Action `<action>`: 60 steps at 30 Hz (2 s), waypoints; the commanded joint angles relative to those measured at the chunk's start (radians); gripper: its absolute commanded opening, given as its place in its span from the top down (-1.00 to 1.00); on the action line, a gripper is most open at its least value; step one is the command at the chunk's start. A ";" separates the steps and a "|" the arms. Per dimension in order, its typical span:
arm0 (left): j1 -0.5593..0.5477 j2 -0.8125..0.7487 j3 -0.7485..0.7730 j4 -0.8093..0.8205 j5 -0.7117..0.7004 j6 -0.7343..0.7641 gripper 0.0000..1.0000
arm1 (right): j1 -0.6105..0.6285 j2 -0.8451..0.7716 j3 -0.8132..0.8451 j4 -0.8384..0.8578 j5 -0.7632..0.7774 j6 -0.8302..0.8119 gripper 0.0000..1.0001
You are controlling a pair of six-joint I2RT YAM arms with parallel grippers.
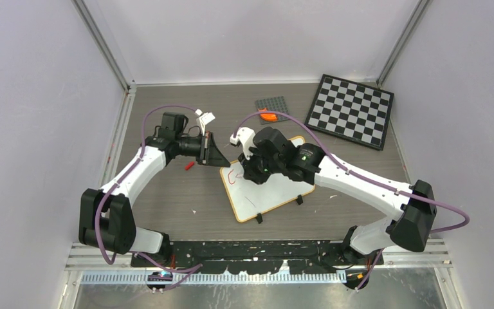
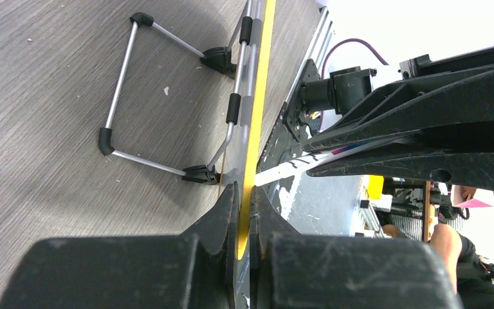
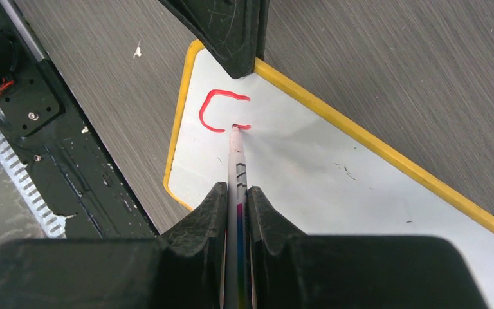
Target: Write a sentence on the whiteboard
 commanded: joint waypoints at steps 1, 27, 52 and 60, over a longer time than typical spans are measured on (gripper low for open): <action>0.005 0.007 0.001 0.005 -0.033 -0.007 1.00 | -0.003 0.001 0.007 0.039 -0.010 -0.008 0.99; 0.005 0.006 0.002 -0.002 -0.036 -0.003 1.00 | -0.016 -0.062 -0.021 0.009 0.075 -0.061 1.00; 0.005 0.008 0.001 0.002 -0.034 -0.003 1.00 | -0.010 -0.008 0.041 0.025 -0.016 -0.022 0.99; 0.005 0.010 0.001 0.001 -0.035 -0.003 1.00 | -0.018 -0.075 0.023 -0.005 -0.011 -0.020 0.99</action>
